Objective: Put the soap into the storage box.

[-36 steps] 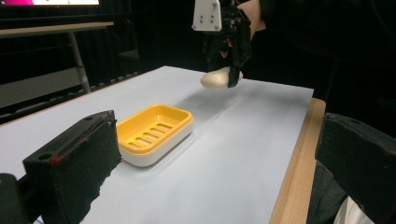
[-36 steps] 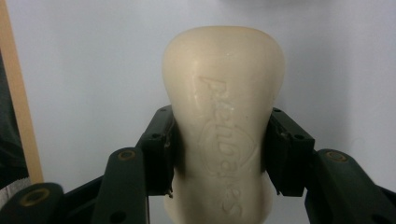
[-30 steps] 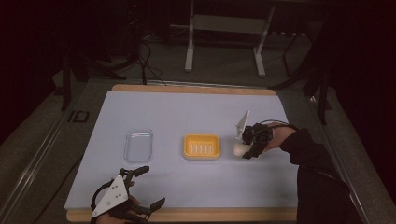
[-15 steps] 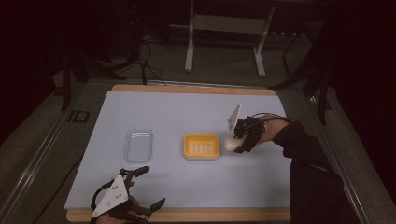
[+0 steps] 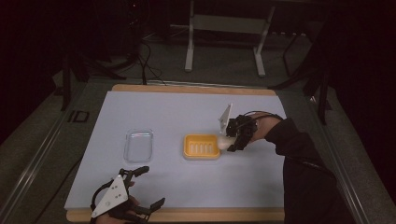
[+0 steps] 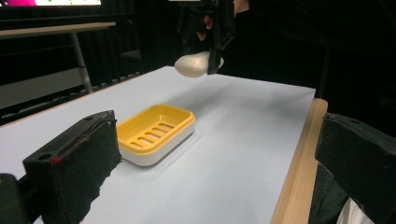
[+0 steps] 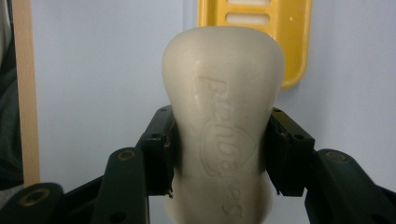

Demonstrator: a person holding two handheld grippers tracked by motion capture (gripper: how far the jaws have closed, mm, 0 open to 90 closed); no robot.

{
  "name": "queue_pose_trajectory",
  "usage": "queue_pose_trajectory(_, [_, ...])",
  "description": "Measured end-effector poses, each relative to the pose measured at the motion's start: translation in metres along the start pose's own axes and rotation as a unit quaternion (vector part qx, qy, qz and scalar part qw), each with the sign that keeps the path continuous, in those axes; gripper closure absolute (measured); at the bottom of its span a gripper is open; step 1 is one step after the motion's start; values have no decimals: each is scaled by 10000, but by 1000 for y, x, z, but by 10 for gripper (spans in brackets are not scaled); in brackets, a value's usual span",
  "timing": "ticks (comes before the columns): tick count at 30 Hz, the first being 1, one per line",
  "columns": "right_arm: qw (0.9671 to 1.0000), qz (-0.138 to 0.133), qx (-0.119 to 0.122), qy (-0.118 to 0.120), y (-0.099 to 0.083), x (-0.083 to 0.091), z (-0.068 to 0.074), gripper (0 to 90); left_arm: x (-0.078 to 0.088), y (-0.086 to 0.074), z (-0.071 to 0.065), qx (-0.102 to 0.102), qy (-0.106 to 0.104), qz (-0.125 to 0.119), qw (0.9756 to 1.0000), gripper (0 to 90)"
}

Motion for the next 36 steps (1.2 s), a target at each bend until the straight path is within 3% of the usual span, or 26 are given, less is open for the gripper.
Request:
queue_pose_trajectory(15, [9998, -14, 192, 67, 22, -10, -4, 498, 1, 0, -1, -1, -13, 1, 10000, 1])
queue_pose_trajectory(36, [9989, -362, 297, -34, 48, -12, -13, 499, 2, 0, 0, 3, -18, -9, 10000, 1])
Point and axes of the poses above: each handheld gripper's, and its own axes: x roughly backward along the jaws, y roughly out of its top, z roughly to its left, the point moved 6 cm from there along -x, roughly forward along the jaws, and after that the axes turned 3 degrees about x, right-handed, at the moved point
